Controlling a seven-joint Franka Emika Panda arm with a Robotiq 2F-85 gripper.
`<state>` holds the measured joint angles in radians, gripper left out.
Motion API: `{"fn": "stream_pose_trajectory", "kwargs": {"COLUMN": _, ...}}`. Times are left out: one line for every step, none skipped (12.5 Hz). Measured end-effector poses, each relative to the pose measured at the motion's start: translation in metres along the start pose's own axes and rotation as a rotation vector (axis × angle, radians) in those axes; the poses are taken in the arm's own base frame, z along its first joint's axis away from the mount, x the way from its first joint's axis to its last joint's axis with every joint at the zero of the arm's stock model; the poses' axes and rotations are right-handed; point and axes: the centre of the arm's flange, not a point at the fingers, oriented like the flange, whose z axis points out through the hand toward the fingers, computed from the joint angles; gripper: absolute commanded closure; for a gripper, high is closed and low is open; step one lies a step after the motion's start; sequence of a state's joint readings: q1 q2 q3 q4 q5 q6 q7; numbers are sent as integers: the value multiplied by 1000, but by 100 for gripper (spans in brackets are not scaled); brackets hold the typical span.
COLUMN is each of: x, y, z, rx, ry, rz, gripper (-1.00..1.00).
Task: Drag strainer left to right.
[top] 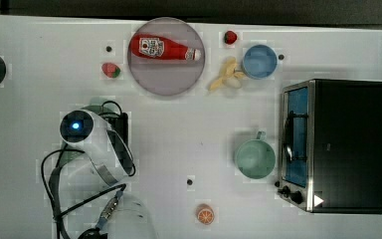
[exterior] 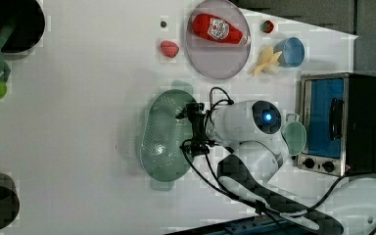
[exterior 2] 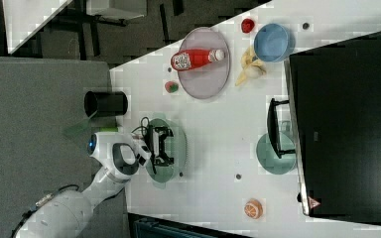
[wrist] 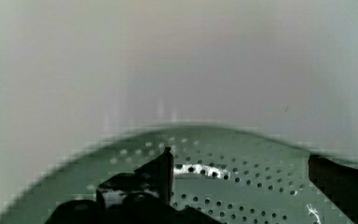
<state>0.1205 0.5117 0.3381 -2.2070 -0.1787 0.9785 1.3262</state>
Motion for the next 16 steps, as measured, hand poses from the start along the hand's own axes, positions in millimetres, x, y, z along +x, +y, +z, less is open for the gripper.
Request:
{"fn": "stream_pose_trajectory", "kwargs": {"x": 11, "y": 5, "z": 6, "rx": -14, "ry": 15, "rz": 14, "gripper": -100}}
{"fn": "stream_pose_trajectory", "kwargs": {"x": 25, "y": 6, "z": 6, "rx": -15, "ry": 18, "rz": 41, "gripper": -100}}
{"fn": "stream_pose_trajectory", "kwargs": {"x": 37, "y": 3, "z": 2, "rx": 5, "ry": 9, "rz": 61, "gripper": -100}}
{"fn": "stream_pose_trajectory", "kwargs": {"x": 49, "y": 0, "z": 1, "rx": 17, "ry": 11, "rz": 66, "gripper": -100}}
{"fn": "stream_pose_trajectory", "kwargs": {"x": 65, "y": 0, "z": 1, "rx": 15, "ry": 11, "rz": 73, "gripper": -100}}
{"fn": "stream_pose_trajectory", "kwargs": {"x": 85, "y": 2, "z": -1, "rx": 21, "ry": 18, "rz": 84, "gripper": -100}}
{"fn": "stream_pose_trajectory", "kwargs": {"x": 103, "y": -1, "z": -4, "rx": 22, "ry": 26, "rz": 91, "gripper": -100}}
{"fn": "stream_pose_trajectory", "kwargs": {"x": 117, "y": -6, "z": -6, "rx": 25, "ry": 36, "rz": 81, "gripper": -100}}
{"fn": "stream_pose_trajectory", "kwargs": {"x": 128, "y": -9, "z": -7, "rx": 37, "ry": 41, "rz": 65, "gripper": -100}}
{"fn": "stream_pose_trajectory", "kwargs": {"x": 139, "y": -11, "z": -8, "rx": 55, "ry": 41, "rz": 68, "gripper": -100}}
{"fn": "stream_pose_trajectory", "kwargs": {"x": 150, "y": -11, "z": -7, "rx": 67, "ry": 46, "rz": 80, "gripper": -100}}
{"fn": "stream_pose_trajectory", "kwargs": {"x": 162, "y": -8, "z": -6, "rx": 66, "ry": 52, "rz": 96, "gripper": -100}}
{"fn": "stream_pose_trajectory", "kwargs": {"x": 177, "y": -3, "z": -3, "rx": 53, "ry": 61, "rz": 95, "gripper": -100}}
{"fn": "stream_pose_trajectory", "kwargs": {"x": 189, "y": 2, "z": 3, "rx": 40, "ry": 62, "rz": 88, "gripper": -100}}
{"fn": "stream_pose_trajectory", "kwargs": {"x": 199, "y": 7, "z": 9, "rx": 23, "ry": 64, "rz": 95, "gripper": -100}}
{"fn": "stream_pose_trajectory", "kwargs": {"x": 208, "y": 9, "z": 12, "rx": 15, "ry": 71, "rz": 92, "gripper": -100}}
